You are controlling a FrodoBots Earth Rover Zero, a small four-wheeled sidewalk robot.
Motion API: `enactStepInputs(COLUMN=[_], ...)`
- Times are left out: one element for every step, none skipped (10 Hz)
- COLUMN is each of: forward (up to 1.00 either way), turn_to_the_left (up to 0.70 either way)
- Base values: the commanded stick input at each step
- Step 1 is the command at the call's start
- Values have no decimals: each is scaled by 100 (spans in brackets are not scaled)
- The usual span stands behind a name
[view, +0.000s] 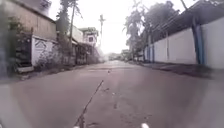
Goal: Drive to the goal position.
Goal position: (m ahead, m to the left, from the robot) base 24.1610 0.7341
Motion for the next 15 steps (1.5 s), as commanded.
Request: enactStepInputs(forward=[100, 100, 100, 100, 100, 100, 100, 100, 100, 100, 100, 100, 100, 100, 100], turn_to_the_left=[-30, -39, -39, -39, -32, 1, 1, 1, 1, 1, 1, 1, 1, 1, 1])
